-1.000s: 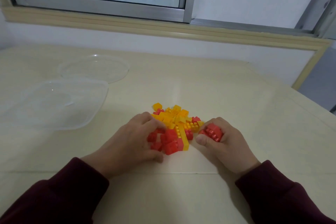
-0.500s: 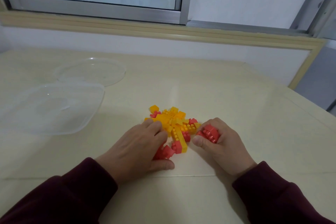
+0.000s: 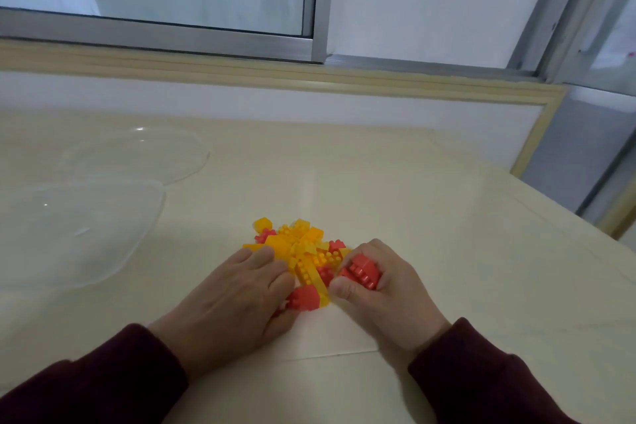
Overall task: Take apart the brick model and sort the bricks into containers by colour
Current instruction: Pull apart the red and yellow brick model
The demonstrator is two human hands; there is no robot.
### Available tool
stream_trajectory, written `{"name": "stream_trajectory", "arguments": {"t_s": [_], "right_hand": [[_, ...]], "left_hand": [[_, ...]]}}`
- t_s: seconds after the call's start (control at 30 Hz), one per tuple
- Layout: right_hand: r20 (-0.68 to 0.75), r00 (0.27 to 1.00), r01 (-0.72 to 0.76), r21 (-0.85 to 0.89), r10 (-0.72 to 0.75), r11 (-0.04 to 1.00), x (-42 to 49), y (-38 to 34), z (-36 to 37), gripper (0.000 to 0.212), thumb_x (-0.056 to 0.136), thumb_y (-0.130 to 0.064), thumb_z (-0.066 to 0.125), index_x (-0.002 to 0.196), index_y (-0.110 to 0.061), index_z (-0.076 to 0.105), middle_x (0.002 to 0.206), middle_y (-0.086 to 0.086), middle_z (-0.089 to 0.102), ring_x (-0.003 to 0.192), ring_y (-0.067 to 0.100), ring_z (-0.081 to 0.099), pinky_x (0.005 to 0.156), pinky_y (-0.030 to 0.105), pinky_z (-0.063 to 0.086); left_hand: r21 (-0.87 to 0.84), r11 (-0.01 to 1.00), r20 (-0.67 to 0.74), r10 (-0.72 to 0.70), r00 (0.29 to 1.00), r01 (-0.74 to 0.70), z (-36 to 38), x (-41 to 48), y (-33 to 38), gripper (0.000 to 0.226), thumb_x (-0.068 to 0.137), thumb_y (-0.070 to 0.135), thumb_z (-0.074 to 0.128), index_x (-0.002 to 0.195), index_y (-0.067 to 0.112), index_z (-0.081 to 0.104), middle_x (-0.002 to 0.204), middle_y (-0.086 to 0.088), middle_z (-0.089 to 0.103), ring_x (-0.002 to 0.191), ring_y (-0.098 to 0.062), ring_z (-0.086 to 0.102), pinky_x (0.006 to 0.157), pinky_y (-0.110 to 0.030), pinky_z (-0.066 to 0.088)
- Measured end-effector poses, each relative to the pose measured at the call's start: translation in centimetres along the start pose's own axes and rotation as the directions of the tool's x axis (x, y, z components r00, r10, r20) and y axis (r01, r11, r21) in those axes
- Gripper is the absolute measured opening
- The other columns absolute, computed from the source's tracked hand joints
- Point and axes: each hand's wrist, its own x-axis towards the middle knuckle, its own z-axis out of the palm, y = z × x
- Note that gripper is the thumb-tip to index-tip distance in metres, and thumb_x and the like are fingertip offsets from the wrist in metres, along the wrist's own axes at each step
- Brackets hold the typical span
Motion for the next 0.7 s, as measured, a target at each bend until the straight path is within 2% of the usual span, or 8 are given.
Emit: {"name": "stream_trajectory", "arguments": {"t_s": [0.13,0.27,0.37,0.43,0.5,0.57,0.63,0.7], "right_hand": [[-0.016,1.000,0.002,0.016,-0.002,1.000,0.2,0.1,0.0,0.021,0.060,-0.037,0.073,0.068,-0.022,0.062,0.077,0.004,0.057,0.070,0.007,0.054,0.065,0.022,0.042],[-0.089,0.996,-0.021,0.026,0.024,0.999,0.7,0.4,-0.9,0.021,0.065,-0.033,0.075,0.069,-0.018,0.060,0.078,0.009,0.058,0.071,0.015,0.055,0.066,0.027,0.044],[-0.119,0.992,-0.045,-0.082,0.035,0.996,1.7,1.4,-2.6,0.018,0.073,-0.029,0.072,0.071,-0.016,0.060,0.079,0.006,0.058,0.070,0.009,0.053,0.062,0.013,0.040],[-0.157,0.985,-0.093,-0.135,0.071,0.986,2.4,2.5,-3.8,0.021,0.074,-0.032,0.069,0.072,-0.013,0.059,0.080,0.007,0.058,0.071,0.009,0.052,0.062,0.010,0.039],[-0.179,0.978,-0.144,-0.197,0.109,0.970,3.0,3.6,-4.8,0.023,0.076,-0.034,0.067,0.073,-0.012,0.059,0.079,0.005,0.055,0.069,0.010,0.051,0.061,0.009,0.038],[-0.188,0.975,-0.171,-0.290,0.119,0.941,3.7,4.7,-5.8,0.020,0.078,-0.032,0.066,0.074,-0.014,0.059,0.079,0.002,0.050,0.067,0.008,0.049,0.060,0.008,0.037],[-0.194,0.974,-0.181,-0.377,0.113,0.908,4.3,5.5,-6.5,0.017,0.078,-0.032,0.065,0.076,-0.017,0.058,0.082,-0.001,0.047,0.067,0.007,0.049,0.061,0.012,0.036],[-0.204,0.972,-0.200,-0.446,0.118,0.872,4.8,6.1,-7.2,0.019,0.079,-0.037,0.063,0.079,-0.019,0.057,0.085,-0.002,0.046,0.067,0.010,0.051,0.065,0.023,0.040]], "left_hand": [[-0.070,0.997,-0.093,-0.051,0.994,0.044,-0.9,0.9,0.2,0.028,0.084,0.039,0.042,0.066,0.018,0.049,0.066,0.000,0.056,0.064,-0.023,0.050,0.062,-0.030,0.030],[-0.127,0.991,-0.154,-0.071,0.986,0.051,-1.5,4.3,0.7,0.027,0.085,0.037,0.042,0.067,0.017,0.046,0.064,-0.003,0.052,0.063,-0.024,0.045,0.057,-0.036,0.035],[-0.072,0.996,-0.179,-0.060,0.982,0.047,-1.0,7.6,1.4,0.026,0.086,0.030,0.042,0.065,0.015,0.045,0.061,-0.007,0.050,0.062,-0.027,0.045,0.052,-0.039,0.039],[-0.092,0.991,-0.135,-0.114,0.984,0.102,-0.1,10.1,1.7,0.028,0.089,0.034,0.036,0.068,0.016,0.040,0.069,-0.009,0.054,0.073,-0.028,0.047,0.060,-0.040,0.037],[-0.125,0.972,-0.016,-0.200,0.980,0.197,1.3,12.5,2.0,0.027,0.090,0.039,0.033,0.072,0.019,0.035,0.083,-0.009,0.060,0.087,-0.026,0.046,0.068,-0.036,0.030],[-0.114,0.968,0.048,-0.219,0.975,0.223,2.7,14.4,2.6,0.027,0.090,0.039,0.033,0.076,0.019,0.042,0.092,-0.010,0.062,0.092,-0.027,0.046,0.069,-0.035,0.028],[-0.087,0.970,0.073,-0.219,0.973,0.225,3.9,15.7,3.2,0.032,0.091,0.038,0.032,0.085,0.013,0.052,0.095,-0.012,0.063,0.093,-0.029,0.047,0.069,-0.037,0.029],[-0.090,0.968,0.108,-0.225,0.968,0.235,4.9,16.6,3.7,0.035,0.091,0.036,0.031,0.090,0.009,0.054,0.098,-0.014,0.062,0.094,-0.030,0.047,0.070,-0.038,0.030]]}}
